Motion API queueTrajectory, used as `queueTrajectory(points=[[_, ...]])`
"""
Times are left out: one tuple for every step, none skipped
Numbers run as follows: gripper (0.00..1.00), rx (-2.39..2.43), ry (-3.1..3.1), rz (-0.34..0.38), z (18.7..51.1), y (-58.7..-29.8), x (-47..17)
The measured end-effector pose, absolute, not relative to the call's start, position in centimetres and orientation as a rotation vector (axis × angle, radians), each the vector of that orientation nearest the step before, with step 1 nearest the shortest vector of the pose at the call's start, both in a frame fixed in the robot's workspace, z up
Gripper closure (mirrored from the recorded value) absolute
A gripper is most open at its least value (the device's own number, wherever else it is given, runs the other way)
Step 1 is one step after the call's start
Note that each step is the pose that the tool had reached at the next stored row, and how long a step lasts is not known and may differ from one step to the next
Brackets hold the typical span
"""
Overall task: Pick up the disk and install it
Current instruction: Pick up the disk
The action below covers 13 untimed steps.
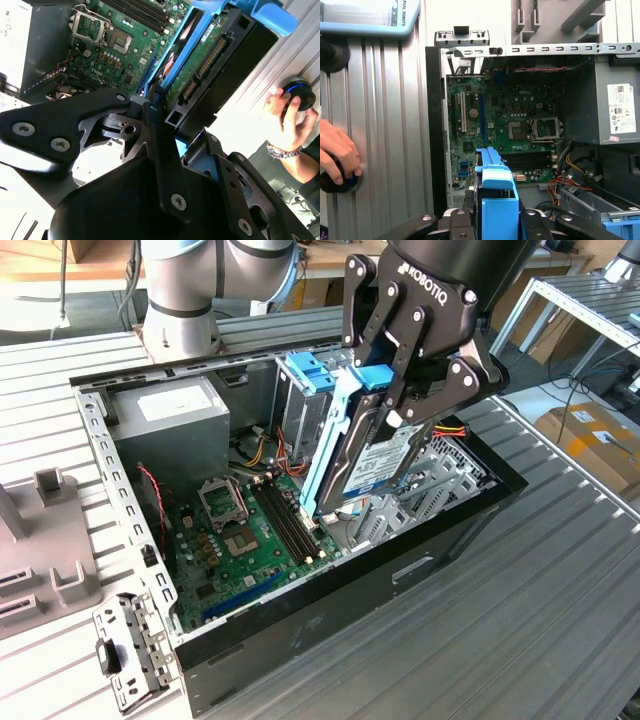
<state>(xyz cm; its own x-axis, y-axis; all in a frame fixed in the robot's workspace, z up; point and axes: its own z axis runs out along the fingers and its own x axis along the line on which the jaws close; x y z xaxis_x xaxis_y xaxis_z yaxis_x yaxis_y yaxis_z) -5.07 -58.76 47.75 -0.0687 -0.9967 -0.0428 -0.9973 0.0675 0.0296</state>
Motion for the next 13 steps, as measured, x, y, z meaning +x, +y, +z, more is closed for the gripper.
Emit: queueTrajectory(points=[[0.64,-2.136,2.287,0.079,47.75,-58.76,-5.04],[0.64,-2.137,2.288,0.078,47.75,-58.77,-5.0],[0.64,-2.137,2.288,0.078,47.75,-58.77,-4.96],[0.64,-2.137,2.288,0.077,47.75,-58.77,-4.93],[0.64,-2.138,2.289,0.076,47.75,-58.78,-4.86],[0.64,-2.138,2.289,0.075,47.74,-58.78,-4.79],[0.64,-2.139,2.29,0.073,47.74,-58.78,-4.71],[0.64,-2.139,2.29,0.072,47.75,-58.79,-4.63],[0.64,-2.139,2.291,0.072,47.74,-58.79,-4.58],[0.64,-2.14,2.291,0.071,47.74,-58.79,-4.53],[0.64,-2.14,2.292,0.07,47.74,-58.79,-4.44],[0.64,-2.14,2.292,0.07,47.75,-58.8,-4.39],[0.64,-2.141,2.292,0.069,47.74,-58.8,-4.34]])
